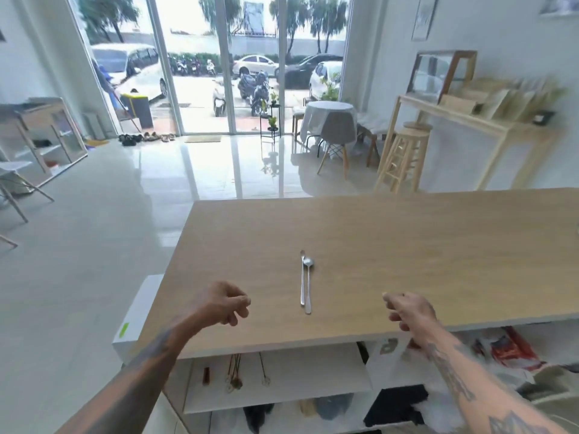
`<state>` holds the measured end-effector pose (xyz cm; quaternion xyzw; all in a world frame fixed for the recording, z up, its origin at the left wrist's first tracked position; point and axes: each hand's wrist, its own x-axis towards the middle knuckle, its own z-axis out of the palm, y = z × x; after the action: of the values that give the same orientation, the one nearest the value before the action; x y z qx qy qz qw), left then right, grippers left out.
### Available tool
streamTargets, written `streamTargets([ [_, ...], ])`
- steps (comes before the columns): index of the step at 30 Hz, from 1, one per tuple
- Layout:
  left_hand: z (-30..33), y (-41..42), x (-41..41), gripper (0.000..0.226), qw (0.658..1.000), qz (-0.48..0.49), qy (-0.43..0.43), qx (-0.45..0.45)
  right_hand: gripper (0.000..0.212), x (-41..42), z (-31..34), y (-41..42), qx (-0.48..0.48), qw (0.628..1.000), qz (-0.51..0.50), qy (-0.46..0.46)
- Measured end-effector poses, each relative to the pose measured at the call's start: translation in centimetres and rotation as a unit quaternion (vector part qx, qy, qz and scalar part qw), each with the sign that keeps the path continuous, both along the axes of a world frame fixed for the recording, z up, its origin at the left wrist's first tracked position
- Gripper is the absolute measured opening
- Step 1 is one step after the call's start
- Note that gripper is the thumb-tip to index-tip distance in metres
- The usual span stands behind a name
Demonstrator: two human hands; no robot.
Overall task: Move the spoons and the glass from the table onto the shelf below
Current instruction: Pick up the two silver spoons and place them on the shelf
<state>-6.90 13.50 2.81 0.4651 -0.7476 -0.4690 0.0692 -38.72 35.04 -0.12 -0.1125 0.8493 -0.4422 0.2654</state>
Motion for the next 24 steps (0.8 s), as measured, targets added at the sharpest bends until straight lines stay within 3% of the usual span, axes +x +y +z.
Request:
streamTargets([
  [8, 2.8, -5.3, -4.7, 0.014, 0.999, -0.026, 0.008, -0.030, 0.015, 2.1, 3.9, -7.8, 0.006, 0.995, 0.094, 0.012],
  [20, -1.8, -7.8, -7.5, 0.011, 1.000, -0.010, -0.029, 0.004, 0.021, 4.0, -1.0, -16.6, 0.101, 0.984, 0.147, 0.021],
  [24, -3.5, -7.7, -9.8, 0.012, 0.999, -0.008, -0.048, 0.009, 0.015, 2.9, -2.8, -18.2, 0.143, 0.974, 0.177, 0.009],
])
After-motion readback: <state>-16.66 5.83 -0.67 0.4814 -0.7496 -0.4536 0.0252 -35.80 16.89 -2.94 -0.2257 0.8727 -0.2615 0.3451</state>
